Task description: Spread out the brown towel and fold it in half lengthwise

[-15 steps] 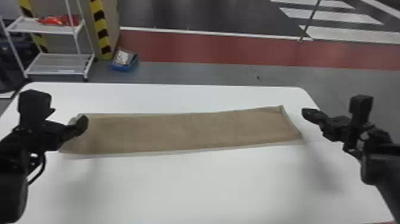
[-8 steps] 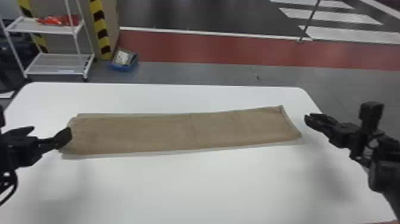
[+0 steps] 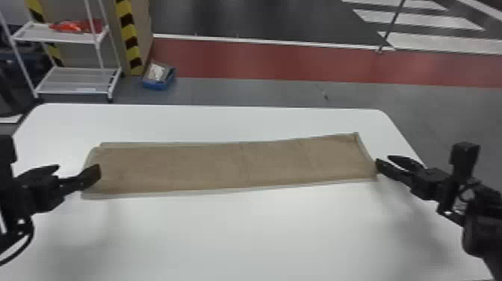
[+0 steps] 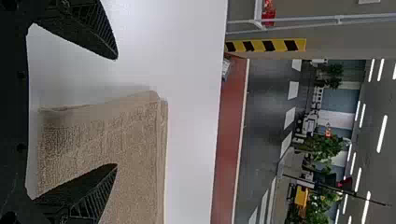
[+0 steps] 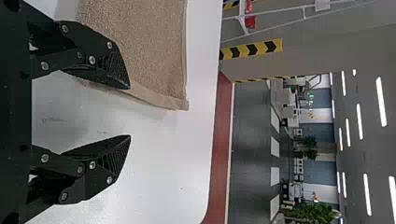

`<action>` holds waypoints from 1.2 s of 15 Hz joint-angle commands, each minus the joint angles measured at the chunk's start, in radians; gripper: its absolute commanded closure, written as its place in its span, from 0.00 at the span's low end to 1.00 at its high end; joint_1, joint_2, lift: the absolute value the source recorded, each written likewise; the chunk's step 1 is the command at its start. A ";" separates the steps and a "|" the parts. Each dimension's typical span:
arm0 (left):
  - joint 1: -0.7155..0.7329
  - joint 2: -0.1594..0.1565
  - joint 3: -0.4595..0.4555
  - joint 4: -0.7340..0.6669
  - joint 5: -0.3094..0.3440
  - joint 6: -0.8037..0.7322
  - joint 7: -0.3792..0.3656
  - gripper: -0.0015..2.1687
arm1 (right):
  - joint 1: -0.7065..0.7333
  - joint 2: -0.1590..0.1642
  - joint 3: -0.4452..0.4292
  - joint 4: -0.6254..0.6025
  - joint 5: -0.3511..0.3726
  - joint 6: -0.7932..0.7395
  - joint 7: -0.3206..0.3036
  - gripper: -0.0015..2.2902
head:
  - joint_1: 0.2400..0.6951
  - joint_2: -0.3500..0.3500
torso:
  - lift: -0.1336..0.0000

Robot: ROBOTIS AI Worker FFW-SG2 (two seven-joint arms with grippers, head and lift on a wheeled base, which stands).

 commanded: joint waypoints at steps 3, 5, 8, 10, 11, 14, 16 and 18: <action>-0.019 0.006 -0.008 0.018 0.002 0.070 -0.010 0.10 | 0.015 -0.003 0.001 -0.009 -0.001 0.003 0.005 0.27 | 1.00 0.30 | 0.07; -0.021 0.009 -0.011 0.012 -0.004 0.144 -0.023 0.12 | 0.019 -0.007 -0.001 -0.023 0.000 0.028 0.007 0.27 | 1.00 0.29 | 0.07; -0.007 0.014 -0.002 -0.024 -0.009 0.183 -0.030 0.20 | 0.019 -0.007 0.001 -0.028 0.006 0.040 0.010 0.27 | 1.00 0.28 | 0.07; 0.007 0.014 0.006 -0.041 -0.008 0.205 -0.044 0.36 | 0.021 -0.009 0.002 -0.028 0.009 0.043 0.018 0.29 | 1.00 0.28 | 0.07; 0.008 0.016 0.010 -0.050 -0.008 0.217 -0.047 0.47 | 0.021 -0.007 0.002 -0.035 0.013 0.058 0.021 0.33 | 1.00 0.28 | 0.07; 0.016 0.014 0.012 -0.064 -0.006 0.217 -0.047 0.50 | 0.030 -0.004 0.004 -0.071 -0.001 0.110 0.071 0.34 | 1.00 0.29 | 0.07; 0.016 0.016 0.010 -0.064 -0.009 0.220 -0.047 0.50 | 0.036 -0.006 0.005 -0.083 -0.001 0.141 0.088 0.34 | 1.00 0.30 | 0.07; 0.011 0.019 0.009 -0.062 -0.014 0.226 -0.049 0.63 | 0.039 -0.007 -0.001 -0.088 -0.001 0.169 0.103 0.42 | 1.00 0.31 | 0.07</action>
